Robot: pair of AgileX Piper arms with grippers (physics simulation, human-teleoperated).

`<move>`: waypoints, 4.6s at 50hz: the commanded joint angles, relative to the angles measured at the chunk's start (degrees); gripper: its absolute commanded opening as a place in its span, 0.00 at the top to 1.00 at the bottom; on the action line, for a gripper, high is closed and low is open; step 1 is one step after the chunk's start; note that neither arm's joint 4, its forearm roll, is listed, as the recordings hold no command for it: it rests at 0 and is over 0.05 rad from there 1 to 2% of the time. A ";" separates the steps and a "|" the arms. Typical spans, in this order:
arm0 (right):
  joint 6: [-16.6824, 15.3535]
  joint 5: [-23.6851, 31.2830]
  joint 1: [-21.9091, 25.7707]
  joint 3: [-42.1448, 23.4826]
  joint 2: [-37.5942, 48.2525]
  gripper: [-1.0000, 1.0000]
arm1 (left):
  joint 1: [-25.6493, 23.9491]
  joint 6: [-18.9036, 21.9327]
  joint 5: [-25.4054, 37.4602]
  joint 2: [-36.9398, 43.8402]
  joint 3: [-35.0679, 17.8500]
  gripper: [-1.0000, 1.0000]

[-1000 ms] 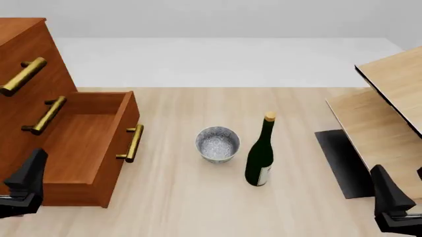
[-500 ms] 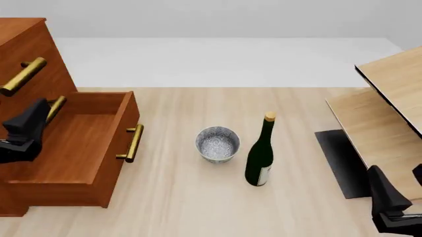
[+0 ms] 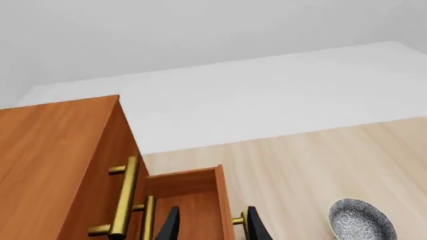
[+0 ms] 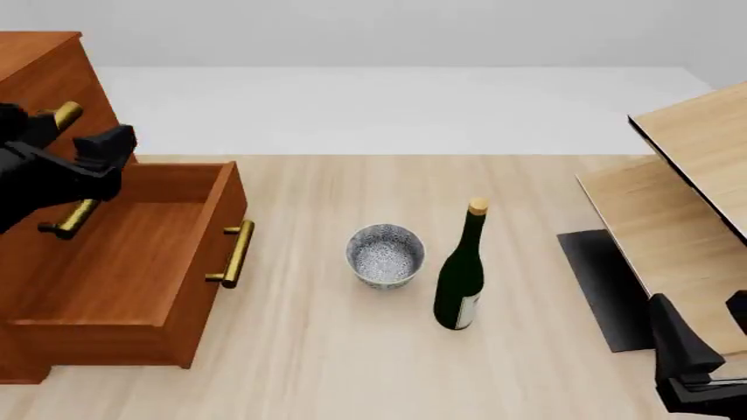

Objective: Put the wine bottle in the bottom drawer of the cabinet.

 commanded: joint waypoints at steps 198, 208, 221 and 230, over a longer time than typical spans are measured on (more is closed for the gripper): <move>-1.11 -0.94 4.00 0.01 4.77 0.00 | -12.38 -12.33 -18.15 35.46 11.98 0.00; -1.37 -1.21 4.33 0.01 5.26 0.00 | -14.10 -12.69 -19.25 36.81 12.43 0.00; -1.21 -2.38 4.58 0.01 6.38 0.00 | -16.13 -13.10 -18.71 36.30 12.14 0.00; -1.13 -0.71 4.79 0.01 4.72 0.00 | -17.19 -13.42 -18.37 35.84 11.94 0.00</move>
